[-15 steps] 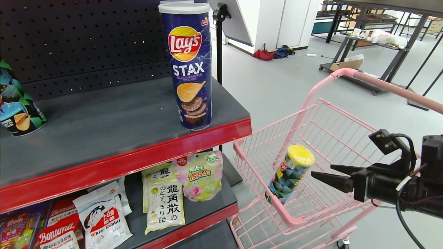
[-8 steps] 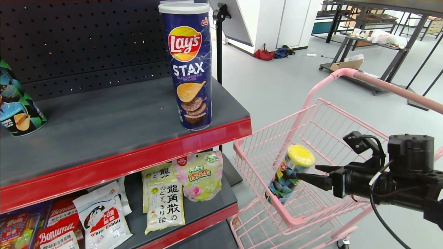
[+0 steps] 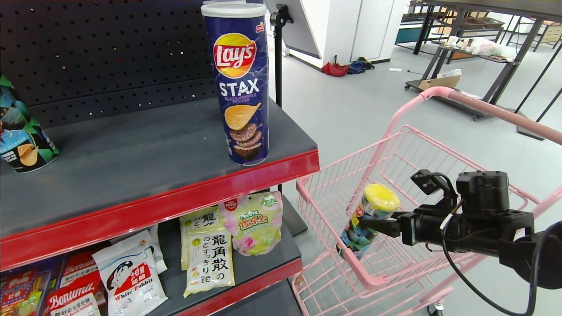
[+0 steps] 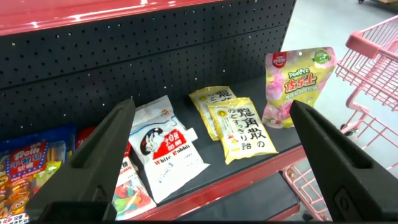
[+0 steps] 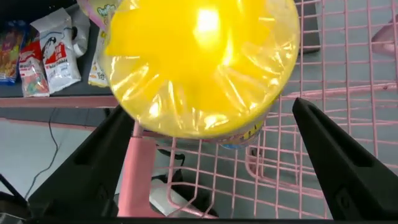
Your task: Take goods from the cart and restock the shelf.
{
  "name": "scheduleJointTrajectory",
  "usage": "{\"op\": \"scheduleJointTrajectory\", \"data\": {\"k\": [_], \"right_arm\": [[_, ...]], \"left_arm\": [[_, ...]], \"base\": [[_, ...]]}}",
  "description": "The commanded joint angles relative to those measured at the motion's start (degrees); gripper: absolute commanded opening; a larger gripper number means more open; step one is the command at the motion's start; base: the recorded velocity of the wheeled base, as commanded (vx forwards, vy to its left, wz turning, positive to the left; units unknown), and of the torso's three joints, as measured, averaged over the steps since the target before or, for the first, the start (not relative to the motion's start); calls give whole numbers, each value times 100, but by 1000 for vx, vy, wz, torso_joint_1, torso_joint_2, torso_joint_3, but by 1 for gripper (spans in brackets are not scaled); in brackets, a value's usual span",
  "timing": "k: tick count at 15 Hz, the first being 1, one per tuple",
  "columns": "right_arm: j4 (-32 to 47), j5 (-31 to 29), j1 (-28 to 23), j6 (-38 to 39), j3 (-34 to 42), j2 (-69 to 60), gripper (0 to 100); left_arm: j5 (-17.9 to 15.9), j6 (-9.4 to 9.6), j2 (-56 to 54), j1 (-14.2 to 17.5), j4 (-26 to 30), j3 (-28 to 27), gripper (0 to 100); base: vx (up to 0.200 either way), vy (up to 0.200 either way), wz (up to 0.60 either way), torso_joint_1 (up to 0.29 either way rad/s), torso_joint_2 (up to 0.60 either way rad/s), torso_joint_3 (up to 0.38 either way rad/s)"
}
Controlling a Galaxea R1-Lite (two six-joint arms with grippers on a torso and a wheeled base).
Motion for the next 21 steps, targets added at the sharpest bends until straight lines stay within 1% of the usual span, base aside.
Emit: {"op": "scheduleJointTrajectory", "data": {"k": [1,2,5,12,16,17,19,21], "right_arm": [[-202,6,75,23,-5,264,100],[-352,6,119,23,-5,326,100],[-422,14,260,41,-67,458,100],[-439,14,207,102,-506,835,100],[-475,14,260,146,-559,923,100],[-668,14,260,138,-550,1029,0],[-1160,6,295,146,-471,1257,0],[-1204,6,330,155,-392,1275,0]], "left_arm": [[1,2,2,8,-1,5,100],[1,2,2,8,-1,-4,100],[1,2,2,-1,-1,-4,100],[1,2,2,-1,-1,5,100],[1,2,2,-1,-1,5,100],[1,2,2,8,-1,5,100],[1,2,2,8,-1,-4,100],[1,2,2,-1,-10,-4,100]], "base": [[0,0,0,0,0,0],[0,0,0,0,0,0],[0,0,0,0,0,0],[0,0,0,0,0,0],[0,0,0,0,0,0],[0,0,0,0,0,0],[0,0,0,0,0,0],[0,0,0,0,0,0]]}}
